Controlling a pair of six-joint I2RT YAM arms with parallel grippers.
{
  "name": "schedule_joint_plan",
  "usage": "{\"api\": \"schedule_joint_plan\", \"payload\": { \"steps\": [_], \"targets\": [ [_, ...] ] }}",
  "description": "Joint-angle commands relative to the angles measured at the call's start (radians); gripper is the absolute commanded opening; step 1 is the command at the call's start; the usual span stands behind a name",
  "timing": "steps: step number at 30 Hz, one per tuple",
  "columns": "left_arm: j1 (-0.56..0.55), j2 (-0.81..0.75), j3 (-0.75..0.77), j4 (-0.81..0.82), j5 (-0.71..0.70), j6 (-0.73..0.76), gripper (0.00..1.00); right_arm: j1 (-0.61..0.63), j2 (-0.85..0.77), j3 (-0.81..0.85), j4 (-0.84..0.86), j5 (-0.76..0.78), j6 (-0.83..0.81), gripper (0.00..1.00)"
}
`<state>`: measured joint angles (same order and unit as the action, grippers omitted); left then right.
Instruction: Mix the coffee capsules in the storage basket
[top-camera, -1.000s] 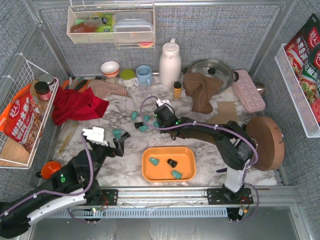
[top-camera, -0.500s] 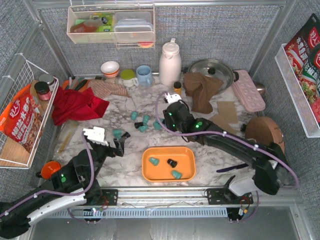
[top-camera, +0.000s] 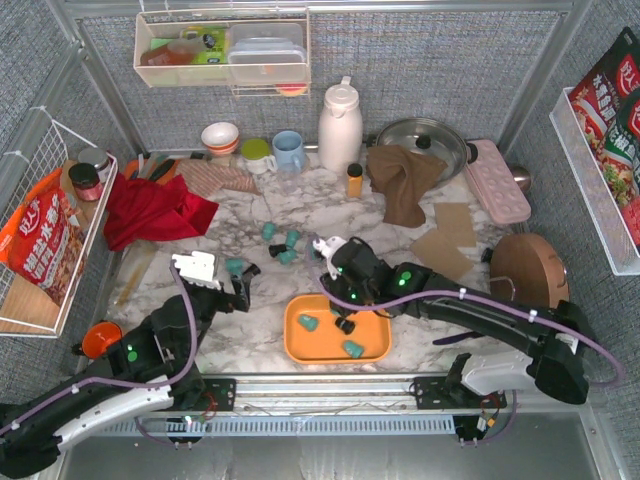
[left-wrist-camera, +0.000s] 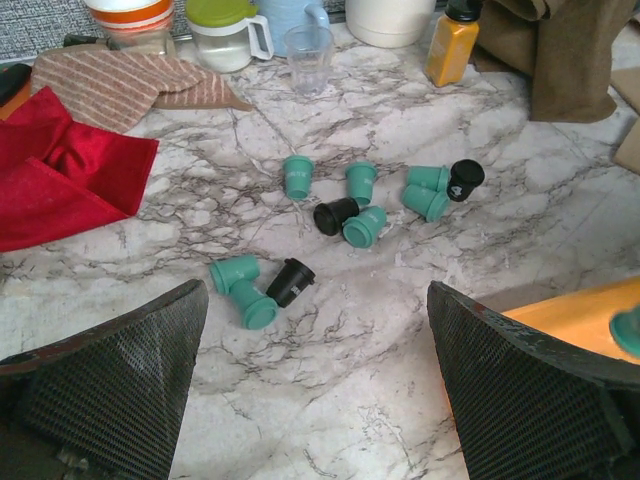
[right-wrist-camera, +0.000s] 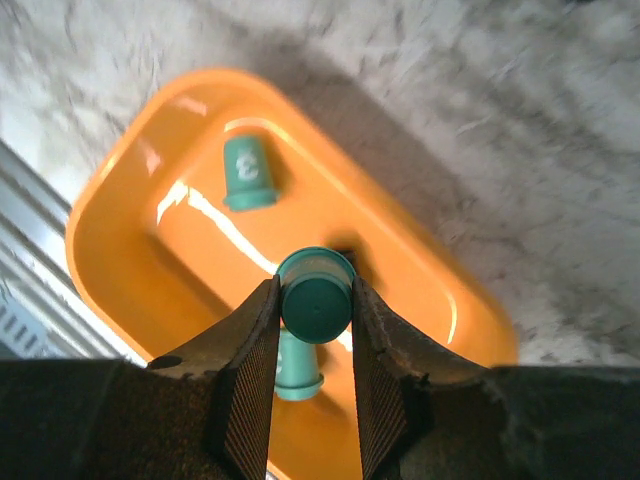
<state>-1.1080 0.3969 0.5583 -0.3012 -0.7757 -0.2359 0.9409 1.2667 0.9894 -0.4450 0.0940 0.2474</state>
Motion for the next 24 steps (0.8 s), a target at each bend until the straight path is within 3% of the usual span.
{"api": "schedule_joint_plan", "payload": {
  "steps": [1, 12, 17, 24],
  "targets": [
    [0.007, 0.016, -0.001, 0.026, 0.003, 0.006, 0.99, 0.029, 0.032, -0.050, 0.006, -0.061, 0.006, 0.28],
    [0.010, 0.043, 0.000, 0.033, 0.027, 0.014, 0.99, 0.069, 0.174, -0.041, 0.044, -0.048, 0.000, 0.37],
    [0.011, 0.063, 0.000, 0.035, 0.034, 0.016, 0.99, 0.075, 0.198, -0.011, -0.002, -0.015, -0.018, 0.59],
    [0.012, 0.082, 0.002, 0.037, 0.043, 0.020, 0.99, 0.077, 0.189, 0.000, -0.057, 0.023, -0.026, 0.68]
  ]
}}
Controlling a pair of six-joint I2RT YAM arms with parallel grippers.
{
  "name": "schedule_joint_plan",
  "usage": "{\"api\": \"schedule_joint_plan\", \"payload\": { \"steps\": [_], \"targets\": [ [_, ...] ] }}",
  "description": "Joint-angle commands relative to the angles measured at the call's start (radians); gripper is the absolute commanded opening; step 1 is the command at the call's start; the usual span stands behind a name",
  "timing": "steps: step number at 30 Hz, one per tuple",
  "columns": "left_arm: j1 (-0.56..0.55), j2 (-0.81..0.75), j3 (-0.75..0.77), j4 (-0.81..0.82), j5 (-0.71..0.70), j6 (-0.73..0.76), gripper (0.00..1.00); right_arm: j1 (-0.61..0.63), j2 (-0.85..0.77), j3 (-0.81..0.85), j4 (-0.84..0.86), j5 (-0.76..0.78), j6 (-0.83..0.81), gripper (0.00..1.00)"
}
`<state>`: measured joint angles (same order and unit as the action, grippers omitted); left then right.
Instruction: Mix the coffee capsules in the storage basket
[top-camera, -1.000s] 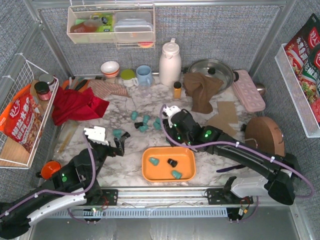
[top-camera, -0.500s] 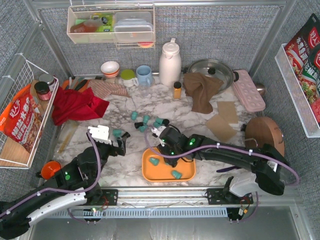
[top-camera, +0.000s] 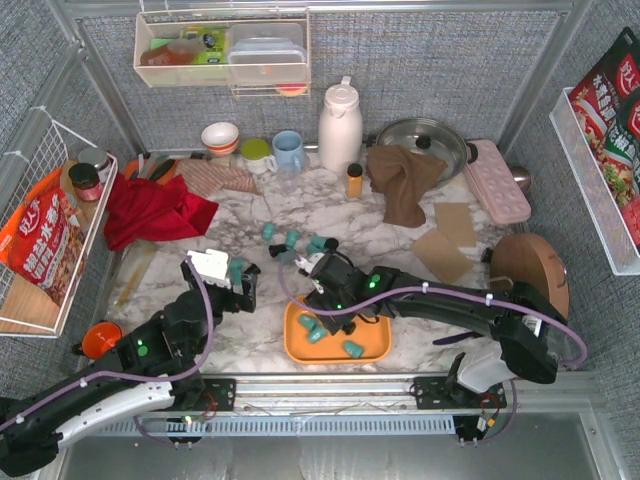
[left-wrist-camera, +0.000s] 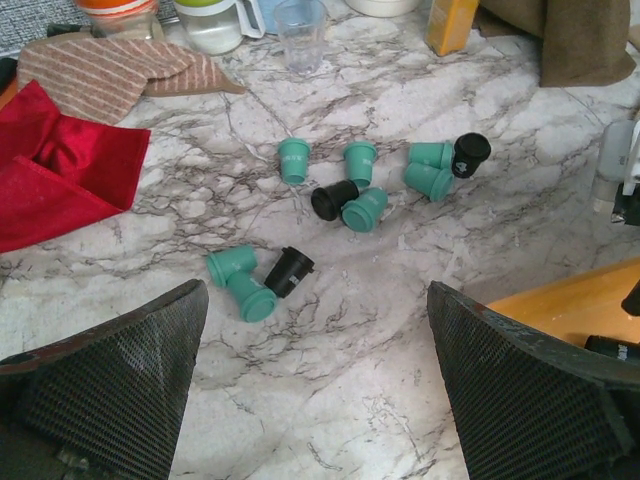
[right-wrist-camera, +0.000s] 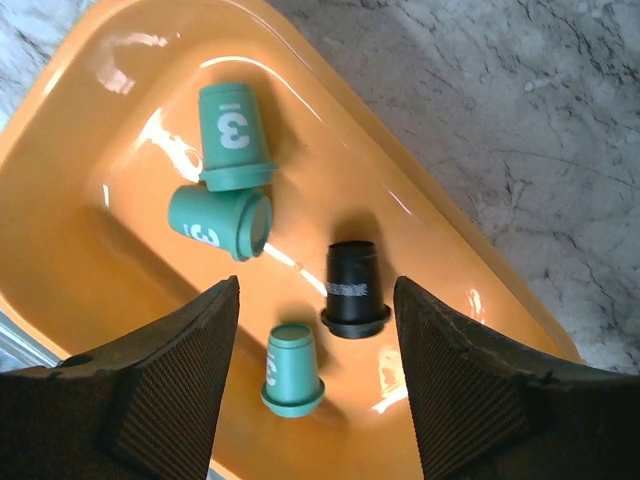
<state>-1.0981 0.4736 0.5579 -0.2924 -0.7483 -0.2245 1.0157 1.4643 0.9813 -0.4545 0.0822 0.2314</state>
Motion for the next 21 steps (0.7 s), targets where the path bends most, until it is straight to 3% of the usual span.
{"api": "schedule_joint_plan", "payload": {
  "steps": [1, 11, 21],
  "targets": [
    [0.002, 0.007, 0.003, 0.029, 0.016, 0.008, 0.99, 0.002, -0.016, 0.037, -0.052, 0.040, -0.011, 0.68],
    [0.003, 0.011, 0.007, 0.027, 0.027, 0.008, 0.99, -0.027, -0.094, 0.107, -0.083, 0.187, -0.058, 0.75],
    [0.003, 0.041, 0.035, 0.040, 0.026, -0.044, 0.99, -0.191, -0.075, 0.082, 0.121, 0.190, -0.010, 0.81]
  ]
}}
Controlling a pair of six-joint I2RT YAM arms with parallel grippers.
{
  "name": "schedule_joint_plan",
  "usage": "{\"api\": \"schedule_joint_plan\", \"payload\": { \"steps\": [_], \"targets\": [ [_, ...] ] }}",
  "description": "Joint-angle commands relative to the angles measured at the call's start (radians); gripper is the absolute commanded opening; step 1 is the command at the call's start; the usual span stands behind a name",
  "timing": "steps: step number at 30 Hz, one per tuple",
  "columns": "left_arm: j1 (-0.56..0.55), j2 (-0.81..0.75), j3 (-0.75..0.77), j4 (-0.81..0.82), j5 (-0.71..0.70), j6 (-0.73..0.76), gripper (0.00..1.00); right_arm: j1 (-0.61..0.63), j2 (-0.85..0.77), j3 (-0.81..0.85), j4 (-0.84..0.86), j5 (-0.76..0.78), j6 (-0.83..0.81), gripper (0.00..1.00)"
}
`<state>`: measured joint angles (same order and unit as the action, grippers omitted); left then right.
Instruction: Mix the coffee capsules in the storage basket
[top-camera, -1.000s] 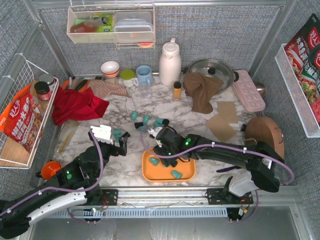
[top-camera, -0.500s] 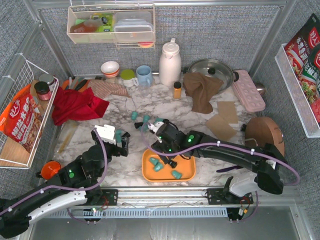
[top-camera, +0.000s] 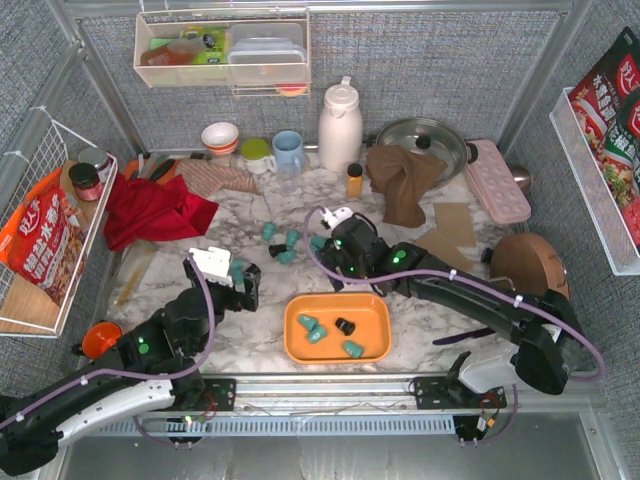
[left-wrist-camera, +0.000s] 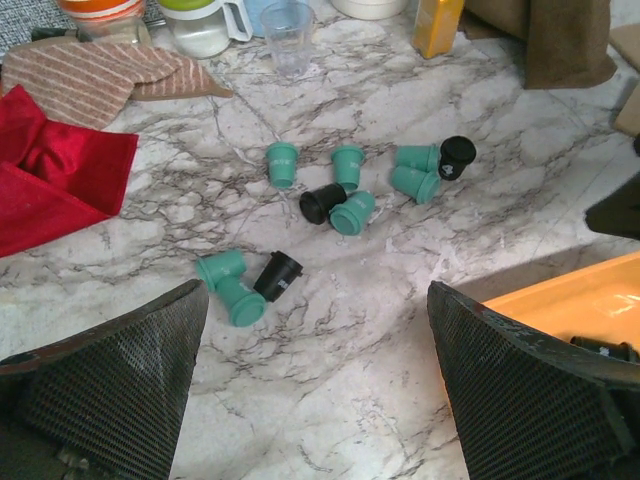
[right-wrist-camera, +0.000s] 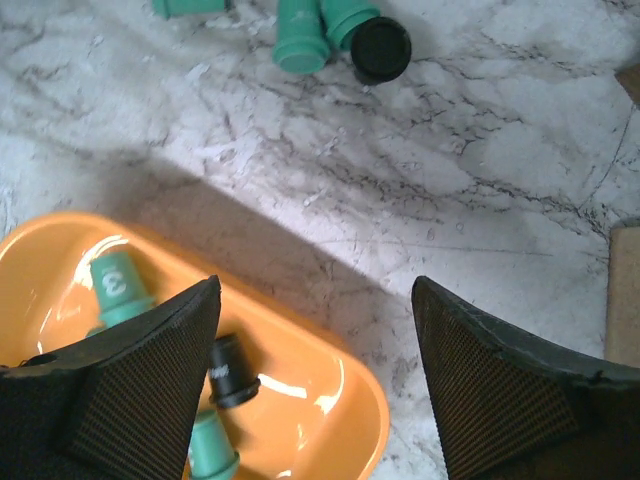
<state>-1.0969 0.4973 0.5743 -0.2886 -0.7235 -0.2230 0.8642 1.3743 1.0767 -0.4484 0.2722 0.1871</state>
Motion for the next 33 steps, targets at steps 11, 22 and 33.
{"api": "schedule_joint_plan", "payload": {
  "steps": [11, 22, 33],
  "targets": [
    [0.002, 0.284, 0.022, 0.190, -0.051, -0.168, 0.99, -0.146, 0.079, -0.017, 0.228, -0.041, 0.025, 0.82],
    [0.091, 0.509, 0.030, 0.307, 0.002, -0.270, 0.99, -0.173, 0.143, -0.029, 0.321, -0.037, 0.028, 0.82],
    [0.139, 0.538, -0.010, 0.389, 0.049, -0.289, 0.99, -0.195, 0.212, 0.003, 0.362, -0.018, -0.003, 0.81]
  ]
}}
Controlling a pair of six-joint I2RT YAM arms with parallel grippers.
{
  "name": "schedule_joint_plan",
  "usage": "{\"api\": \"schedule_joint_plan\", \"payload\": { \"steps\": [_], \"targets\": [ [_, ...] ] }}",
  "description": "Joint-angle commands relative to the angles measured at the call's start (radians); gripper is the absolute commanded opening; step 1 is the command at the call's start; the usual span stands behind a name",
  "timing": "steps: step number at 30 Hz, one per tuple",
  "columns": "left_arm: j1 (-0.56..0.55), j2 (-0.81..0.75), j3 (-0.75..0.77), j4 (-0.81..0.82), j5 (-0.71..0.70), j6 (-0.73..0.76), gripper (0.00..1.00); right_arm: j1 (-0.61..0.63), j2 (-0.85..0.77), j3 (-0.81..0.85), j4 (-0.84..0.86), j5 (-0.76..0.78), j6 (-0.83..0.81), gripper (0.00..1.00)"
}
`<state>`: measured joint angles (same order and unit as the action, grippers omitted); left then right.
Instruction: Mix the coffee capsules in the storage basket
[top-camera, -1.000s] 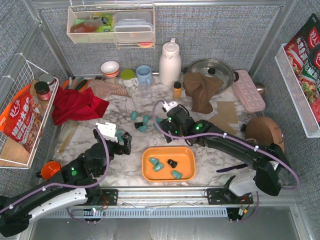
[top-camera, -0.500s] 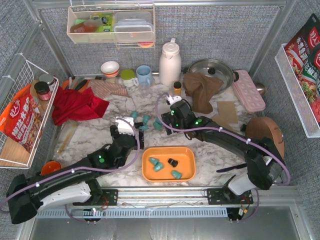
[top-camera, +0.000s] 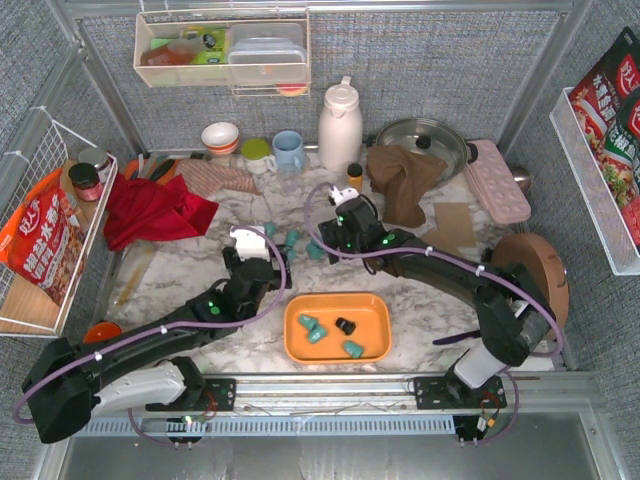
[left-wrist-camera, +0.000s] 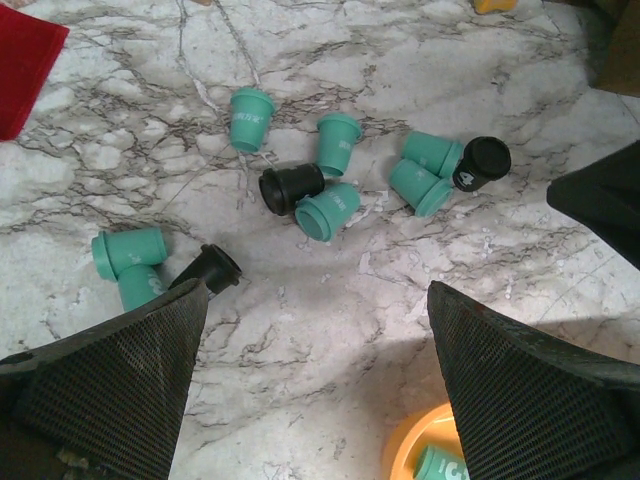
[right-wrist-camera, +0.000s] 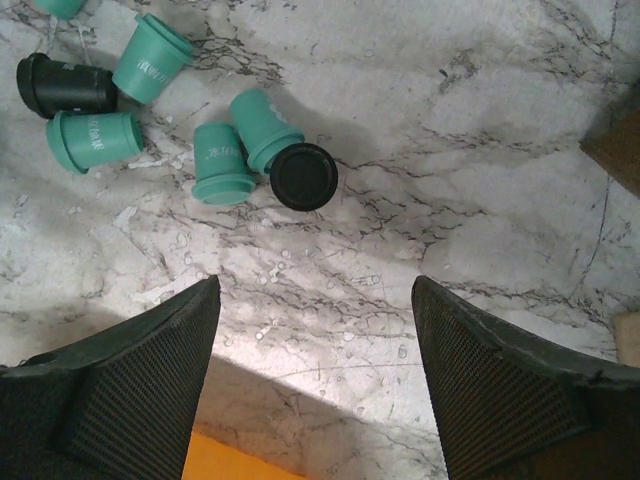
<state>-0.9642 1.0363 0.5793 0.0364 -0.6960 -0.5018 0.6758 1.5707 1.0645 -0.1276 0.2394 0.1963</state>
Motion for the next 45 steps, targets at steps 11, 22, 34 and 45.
{"api": "schedule_joint_plan", "payload": {
  "steps": [11, 22, 34, 45],
  "targets": [
    [0.014, -0.009, -0.067, 0.136, 0.023, -0.018, 0.99, -0.030, 0.076, 0.035, 0.063, 0.011, 0.000, 0.78],
    [0.024, 0.006, -0.085, 0.175, 0.044, -0.014, 0.99, -0.034, 0.225, 0.106, 0.100, -0.042, 0.015, 0.71],
    [0.033, 0.013, -0.103, 0.195, 0.066, -0.026, 0.99, -0.047, 0.296, 0.121, 0.119, -0.055, 0.017, 0.57],
    [0.036, 0.033, -0.098, 0.202, 0.089, -0.040, 0.99, -0.055, 0.350, 0.137, 0.162, -0.093, -0.007, 0.52]
  ]
}}
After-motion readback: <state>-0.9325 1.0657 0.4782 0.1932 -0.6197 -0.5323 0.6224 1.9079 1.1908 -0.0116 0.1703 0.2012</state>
